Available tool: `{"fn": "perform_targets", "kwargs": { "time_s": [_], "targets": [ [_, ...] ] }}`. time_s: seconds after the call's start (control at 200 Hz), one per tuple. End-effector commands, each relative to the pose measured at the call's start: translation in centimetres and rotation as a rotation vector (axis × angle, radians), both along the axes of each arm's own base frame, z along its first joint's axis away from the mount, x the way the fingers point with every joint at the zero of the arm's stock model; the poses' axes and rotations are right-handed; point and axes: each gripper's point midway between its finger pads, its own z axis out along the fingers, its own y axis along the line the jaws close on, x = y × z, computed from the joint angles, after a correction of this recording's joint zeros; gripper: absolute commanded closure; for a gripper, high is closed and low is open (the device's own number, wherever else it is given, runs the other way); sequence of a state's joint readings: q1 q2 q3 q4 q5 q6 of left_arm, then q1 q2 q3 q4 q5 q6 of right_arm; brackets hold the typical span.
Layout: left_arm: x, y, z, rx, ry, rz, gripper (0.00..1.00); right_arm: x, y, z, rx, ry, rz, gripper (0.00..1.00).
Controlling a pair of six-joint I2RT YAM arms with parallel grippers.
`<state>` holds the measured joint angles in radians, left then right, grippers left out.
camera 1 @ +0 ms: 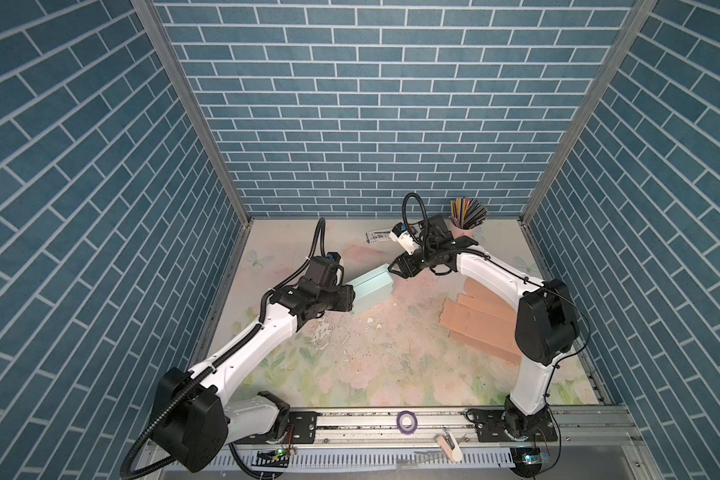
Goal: Fold the paper box
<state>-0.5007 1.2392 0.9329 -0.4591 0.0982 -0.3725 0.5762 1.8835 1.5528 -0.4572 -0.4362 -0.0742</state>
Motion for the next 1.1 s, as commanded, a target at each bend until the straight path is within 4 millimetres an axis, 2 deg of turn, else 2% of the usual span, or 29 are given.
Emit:
{"fn": "perform_targets", "kwargs": {
  "time_s": [0.0, 0.3, 0.54, 0.74, 1.095],
  "targets": [
    [0.2, -0.4, -0.3, -0.025, 0.0, 0.005, 0.4, -0.2, 0.0, -1.0, -0.076, -0.014, 0.049, 0.42],
    [1.3, -0.2, -0.6, 0.006, -0.01, 0.022, 0.43, -0.1, 0.7, -1.7, -0.109, -0.011, 0.05, 0.47],
    [2.4, -0.4, -0.8, 0.013, -0.016, 0.039, 0.49, -0.7, 1.0, -1.9, -0.133, -0.013, 0.055, 0.64],
    [2.8, -0.2, -0.8, 0.034, -0.02, 0.046, 0.56, -1.4, 1.1, -1.9, -0.145, -0.017, 0.059, 0.68],
    [3.1, 0.3, -0.7, 0.066, -0.023, 0.062, 0.65, -3.3, 2.0, -1.1, -0.138, -0.024, 0.075, 0.68]
  ]
}}
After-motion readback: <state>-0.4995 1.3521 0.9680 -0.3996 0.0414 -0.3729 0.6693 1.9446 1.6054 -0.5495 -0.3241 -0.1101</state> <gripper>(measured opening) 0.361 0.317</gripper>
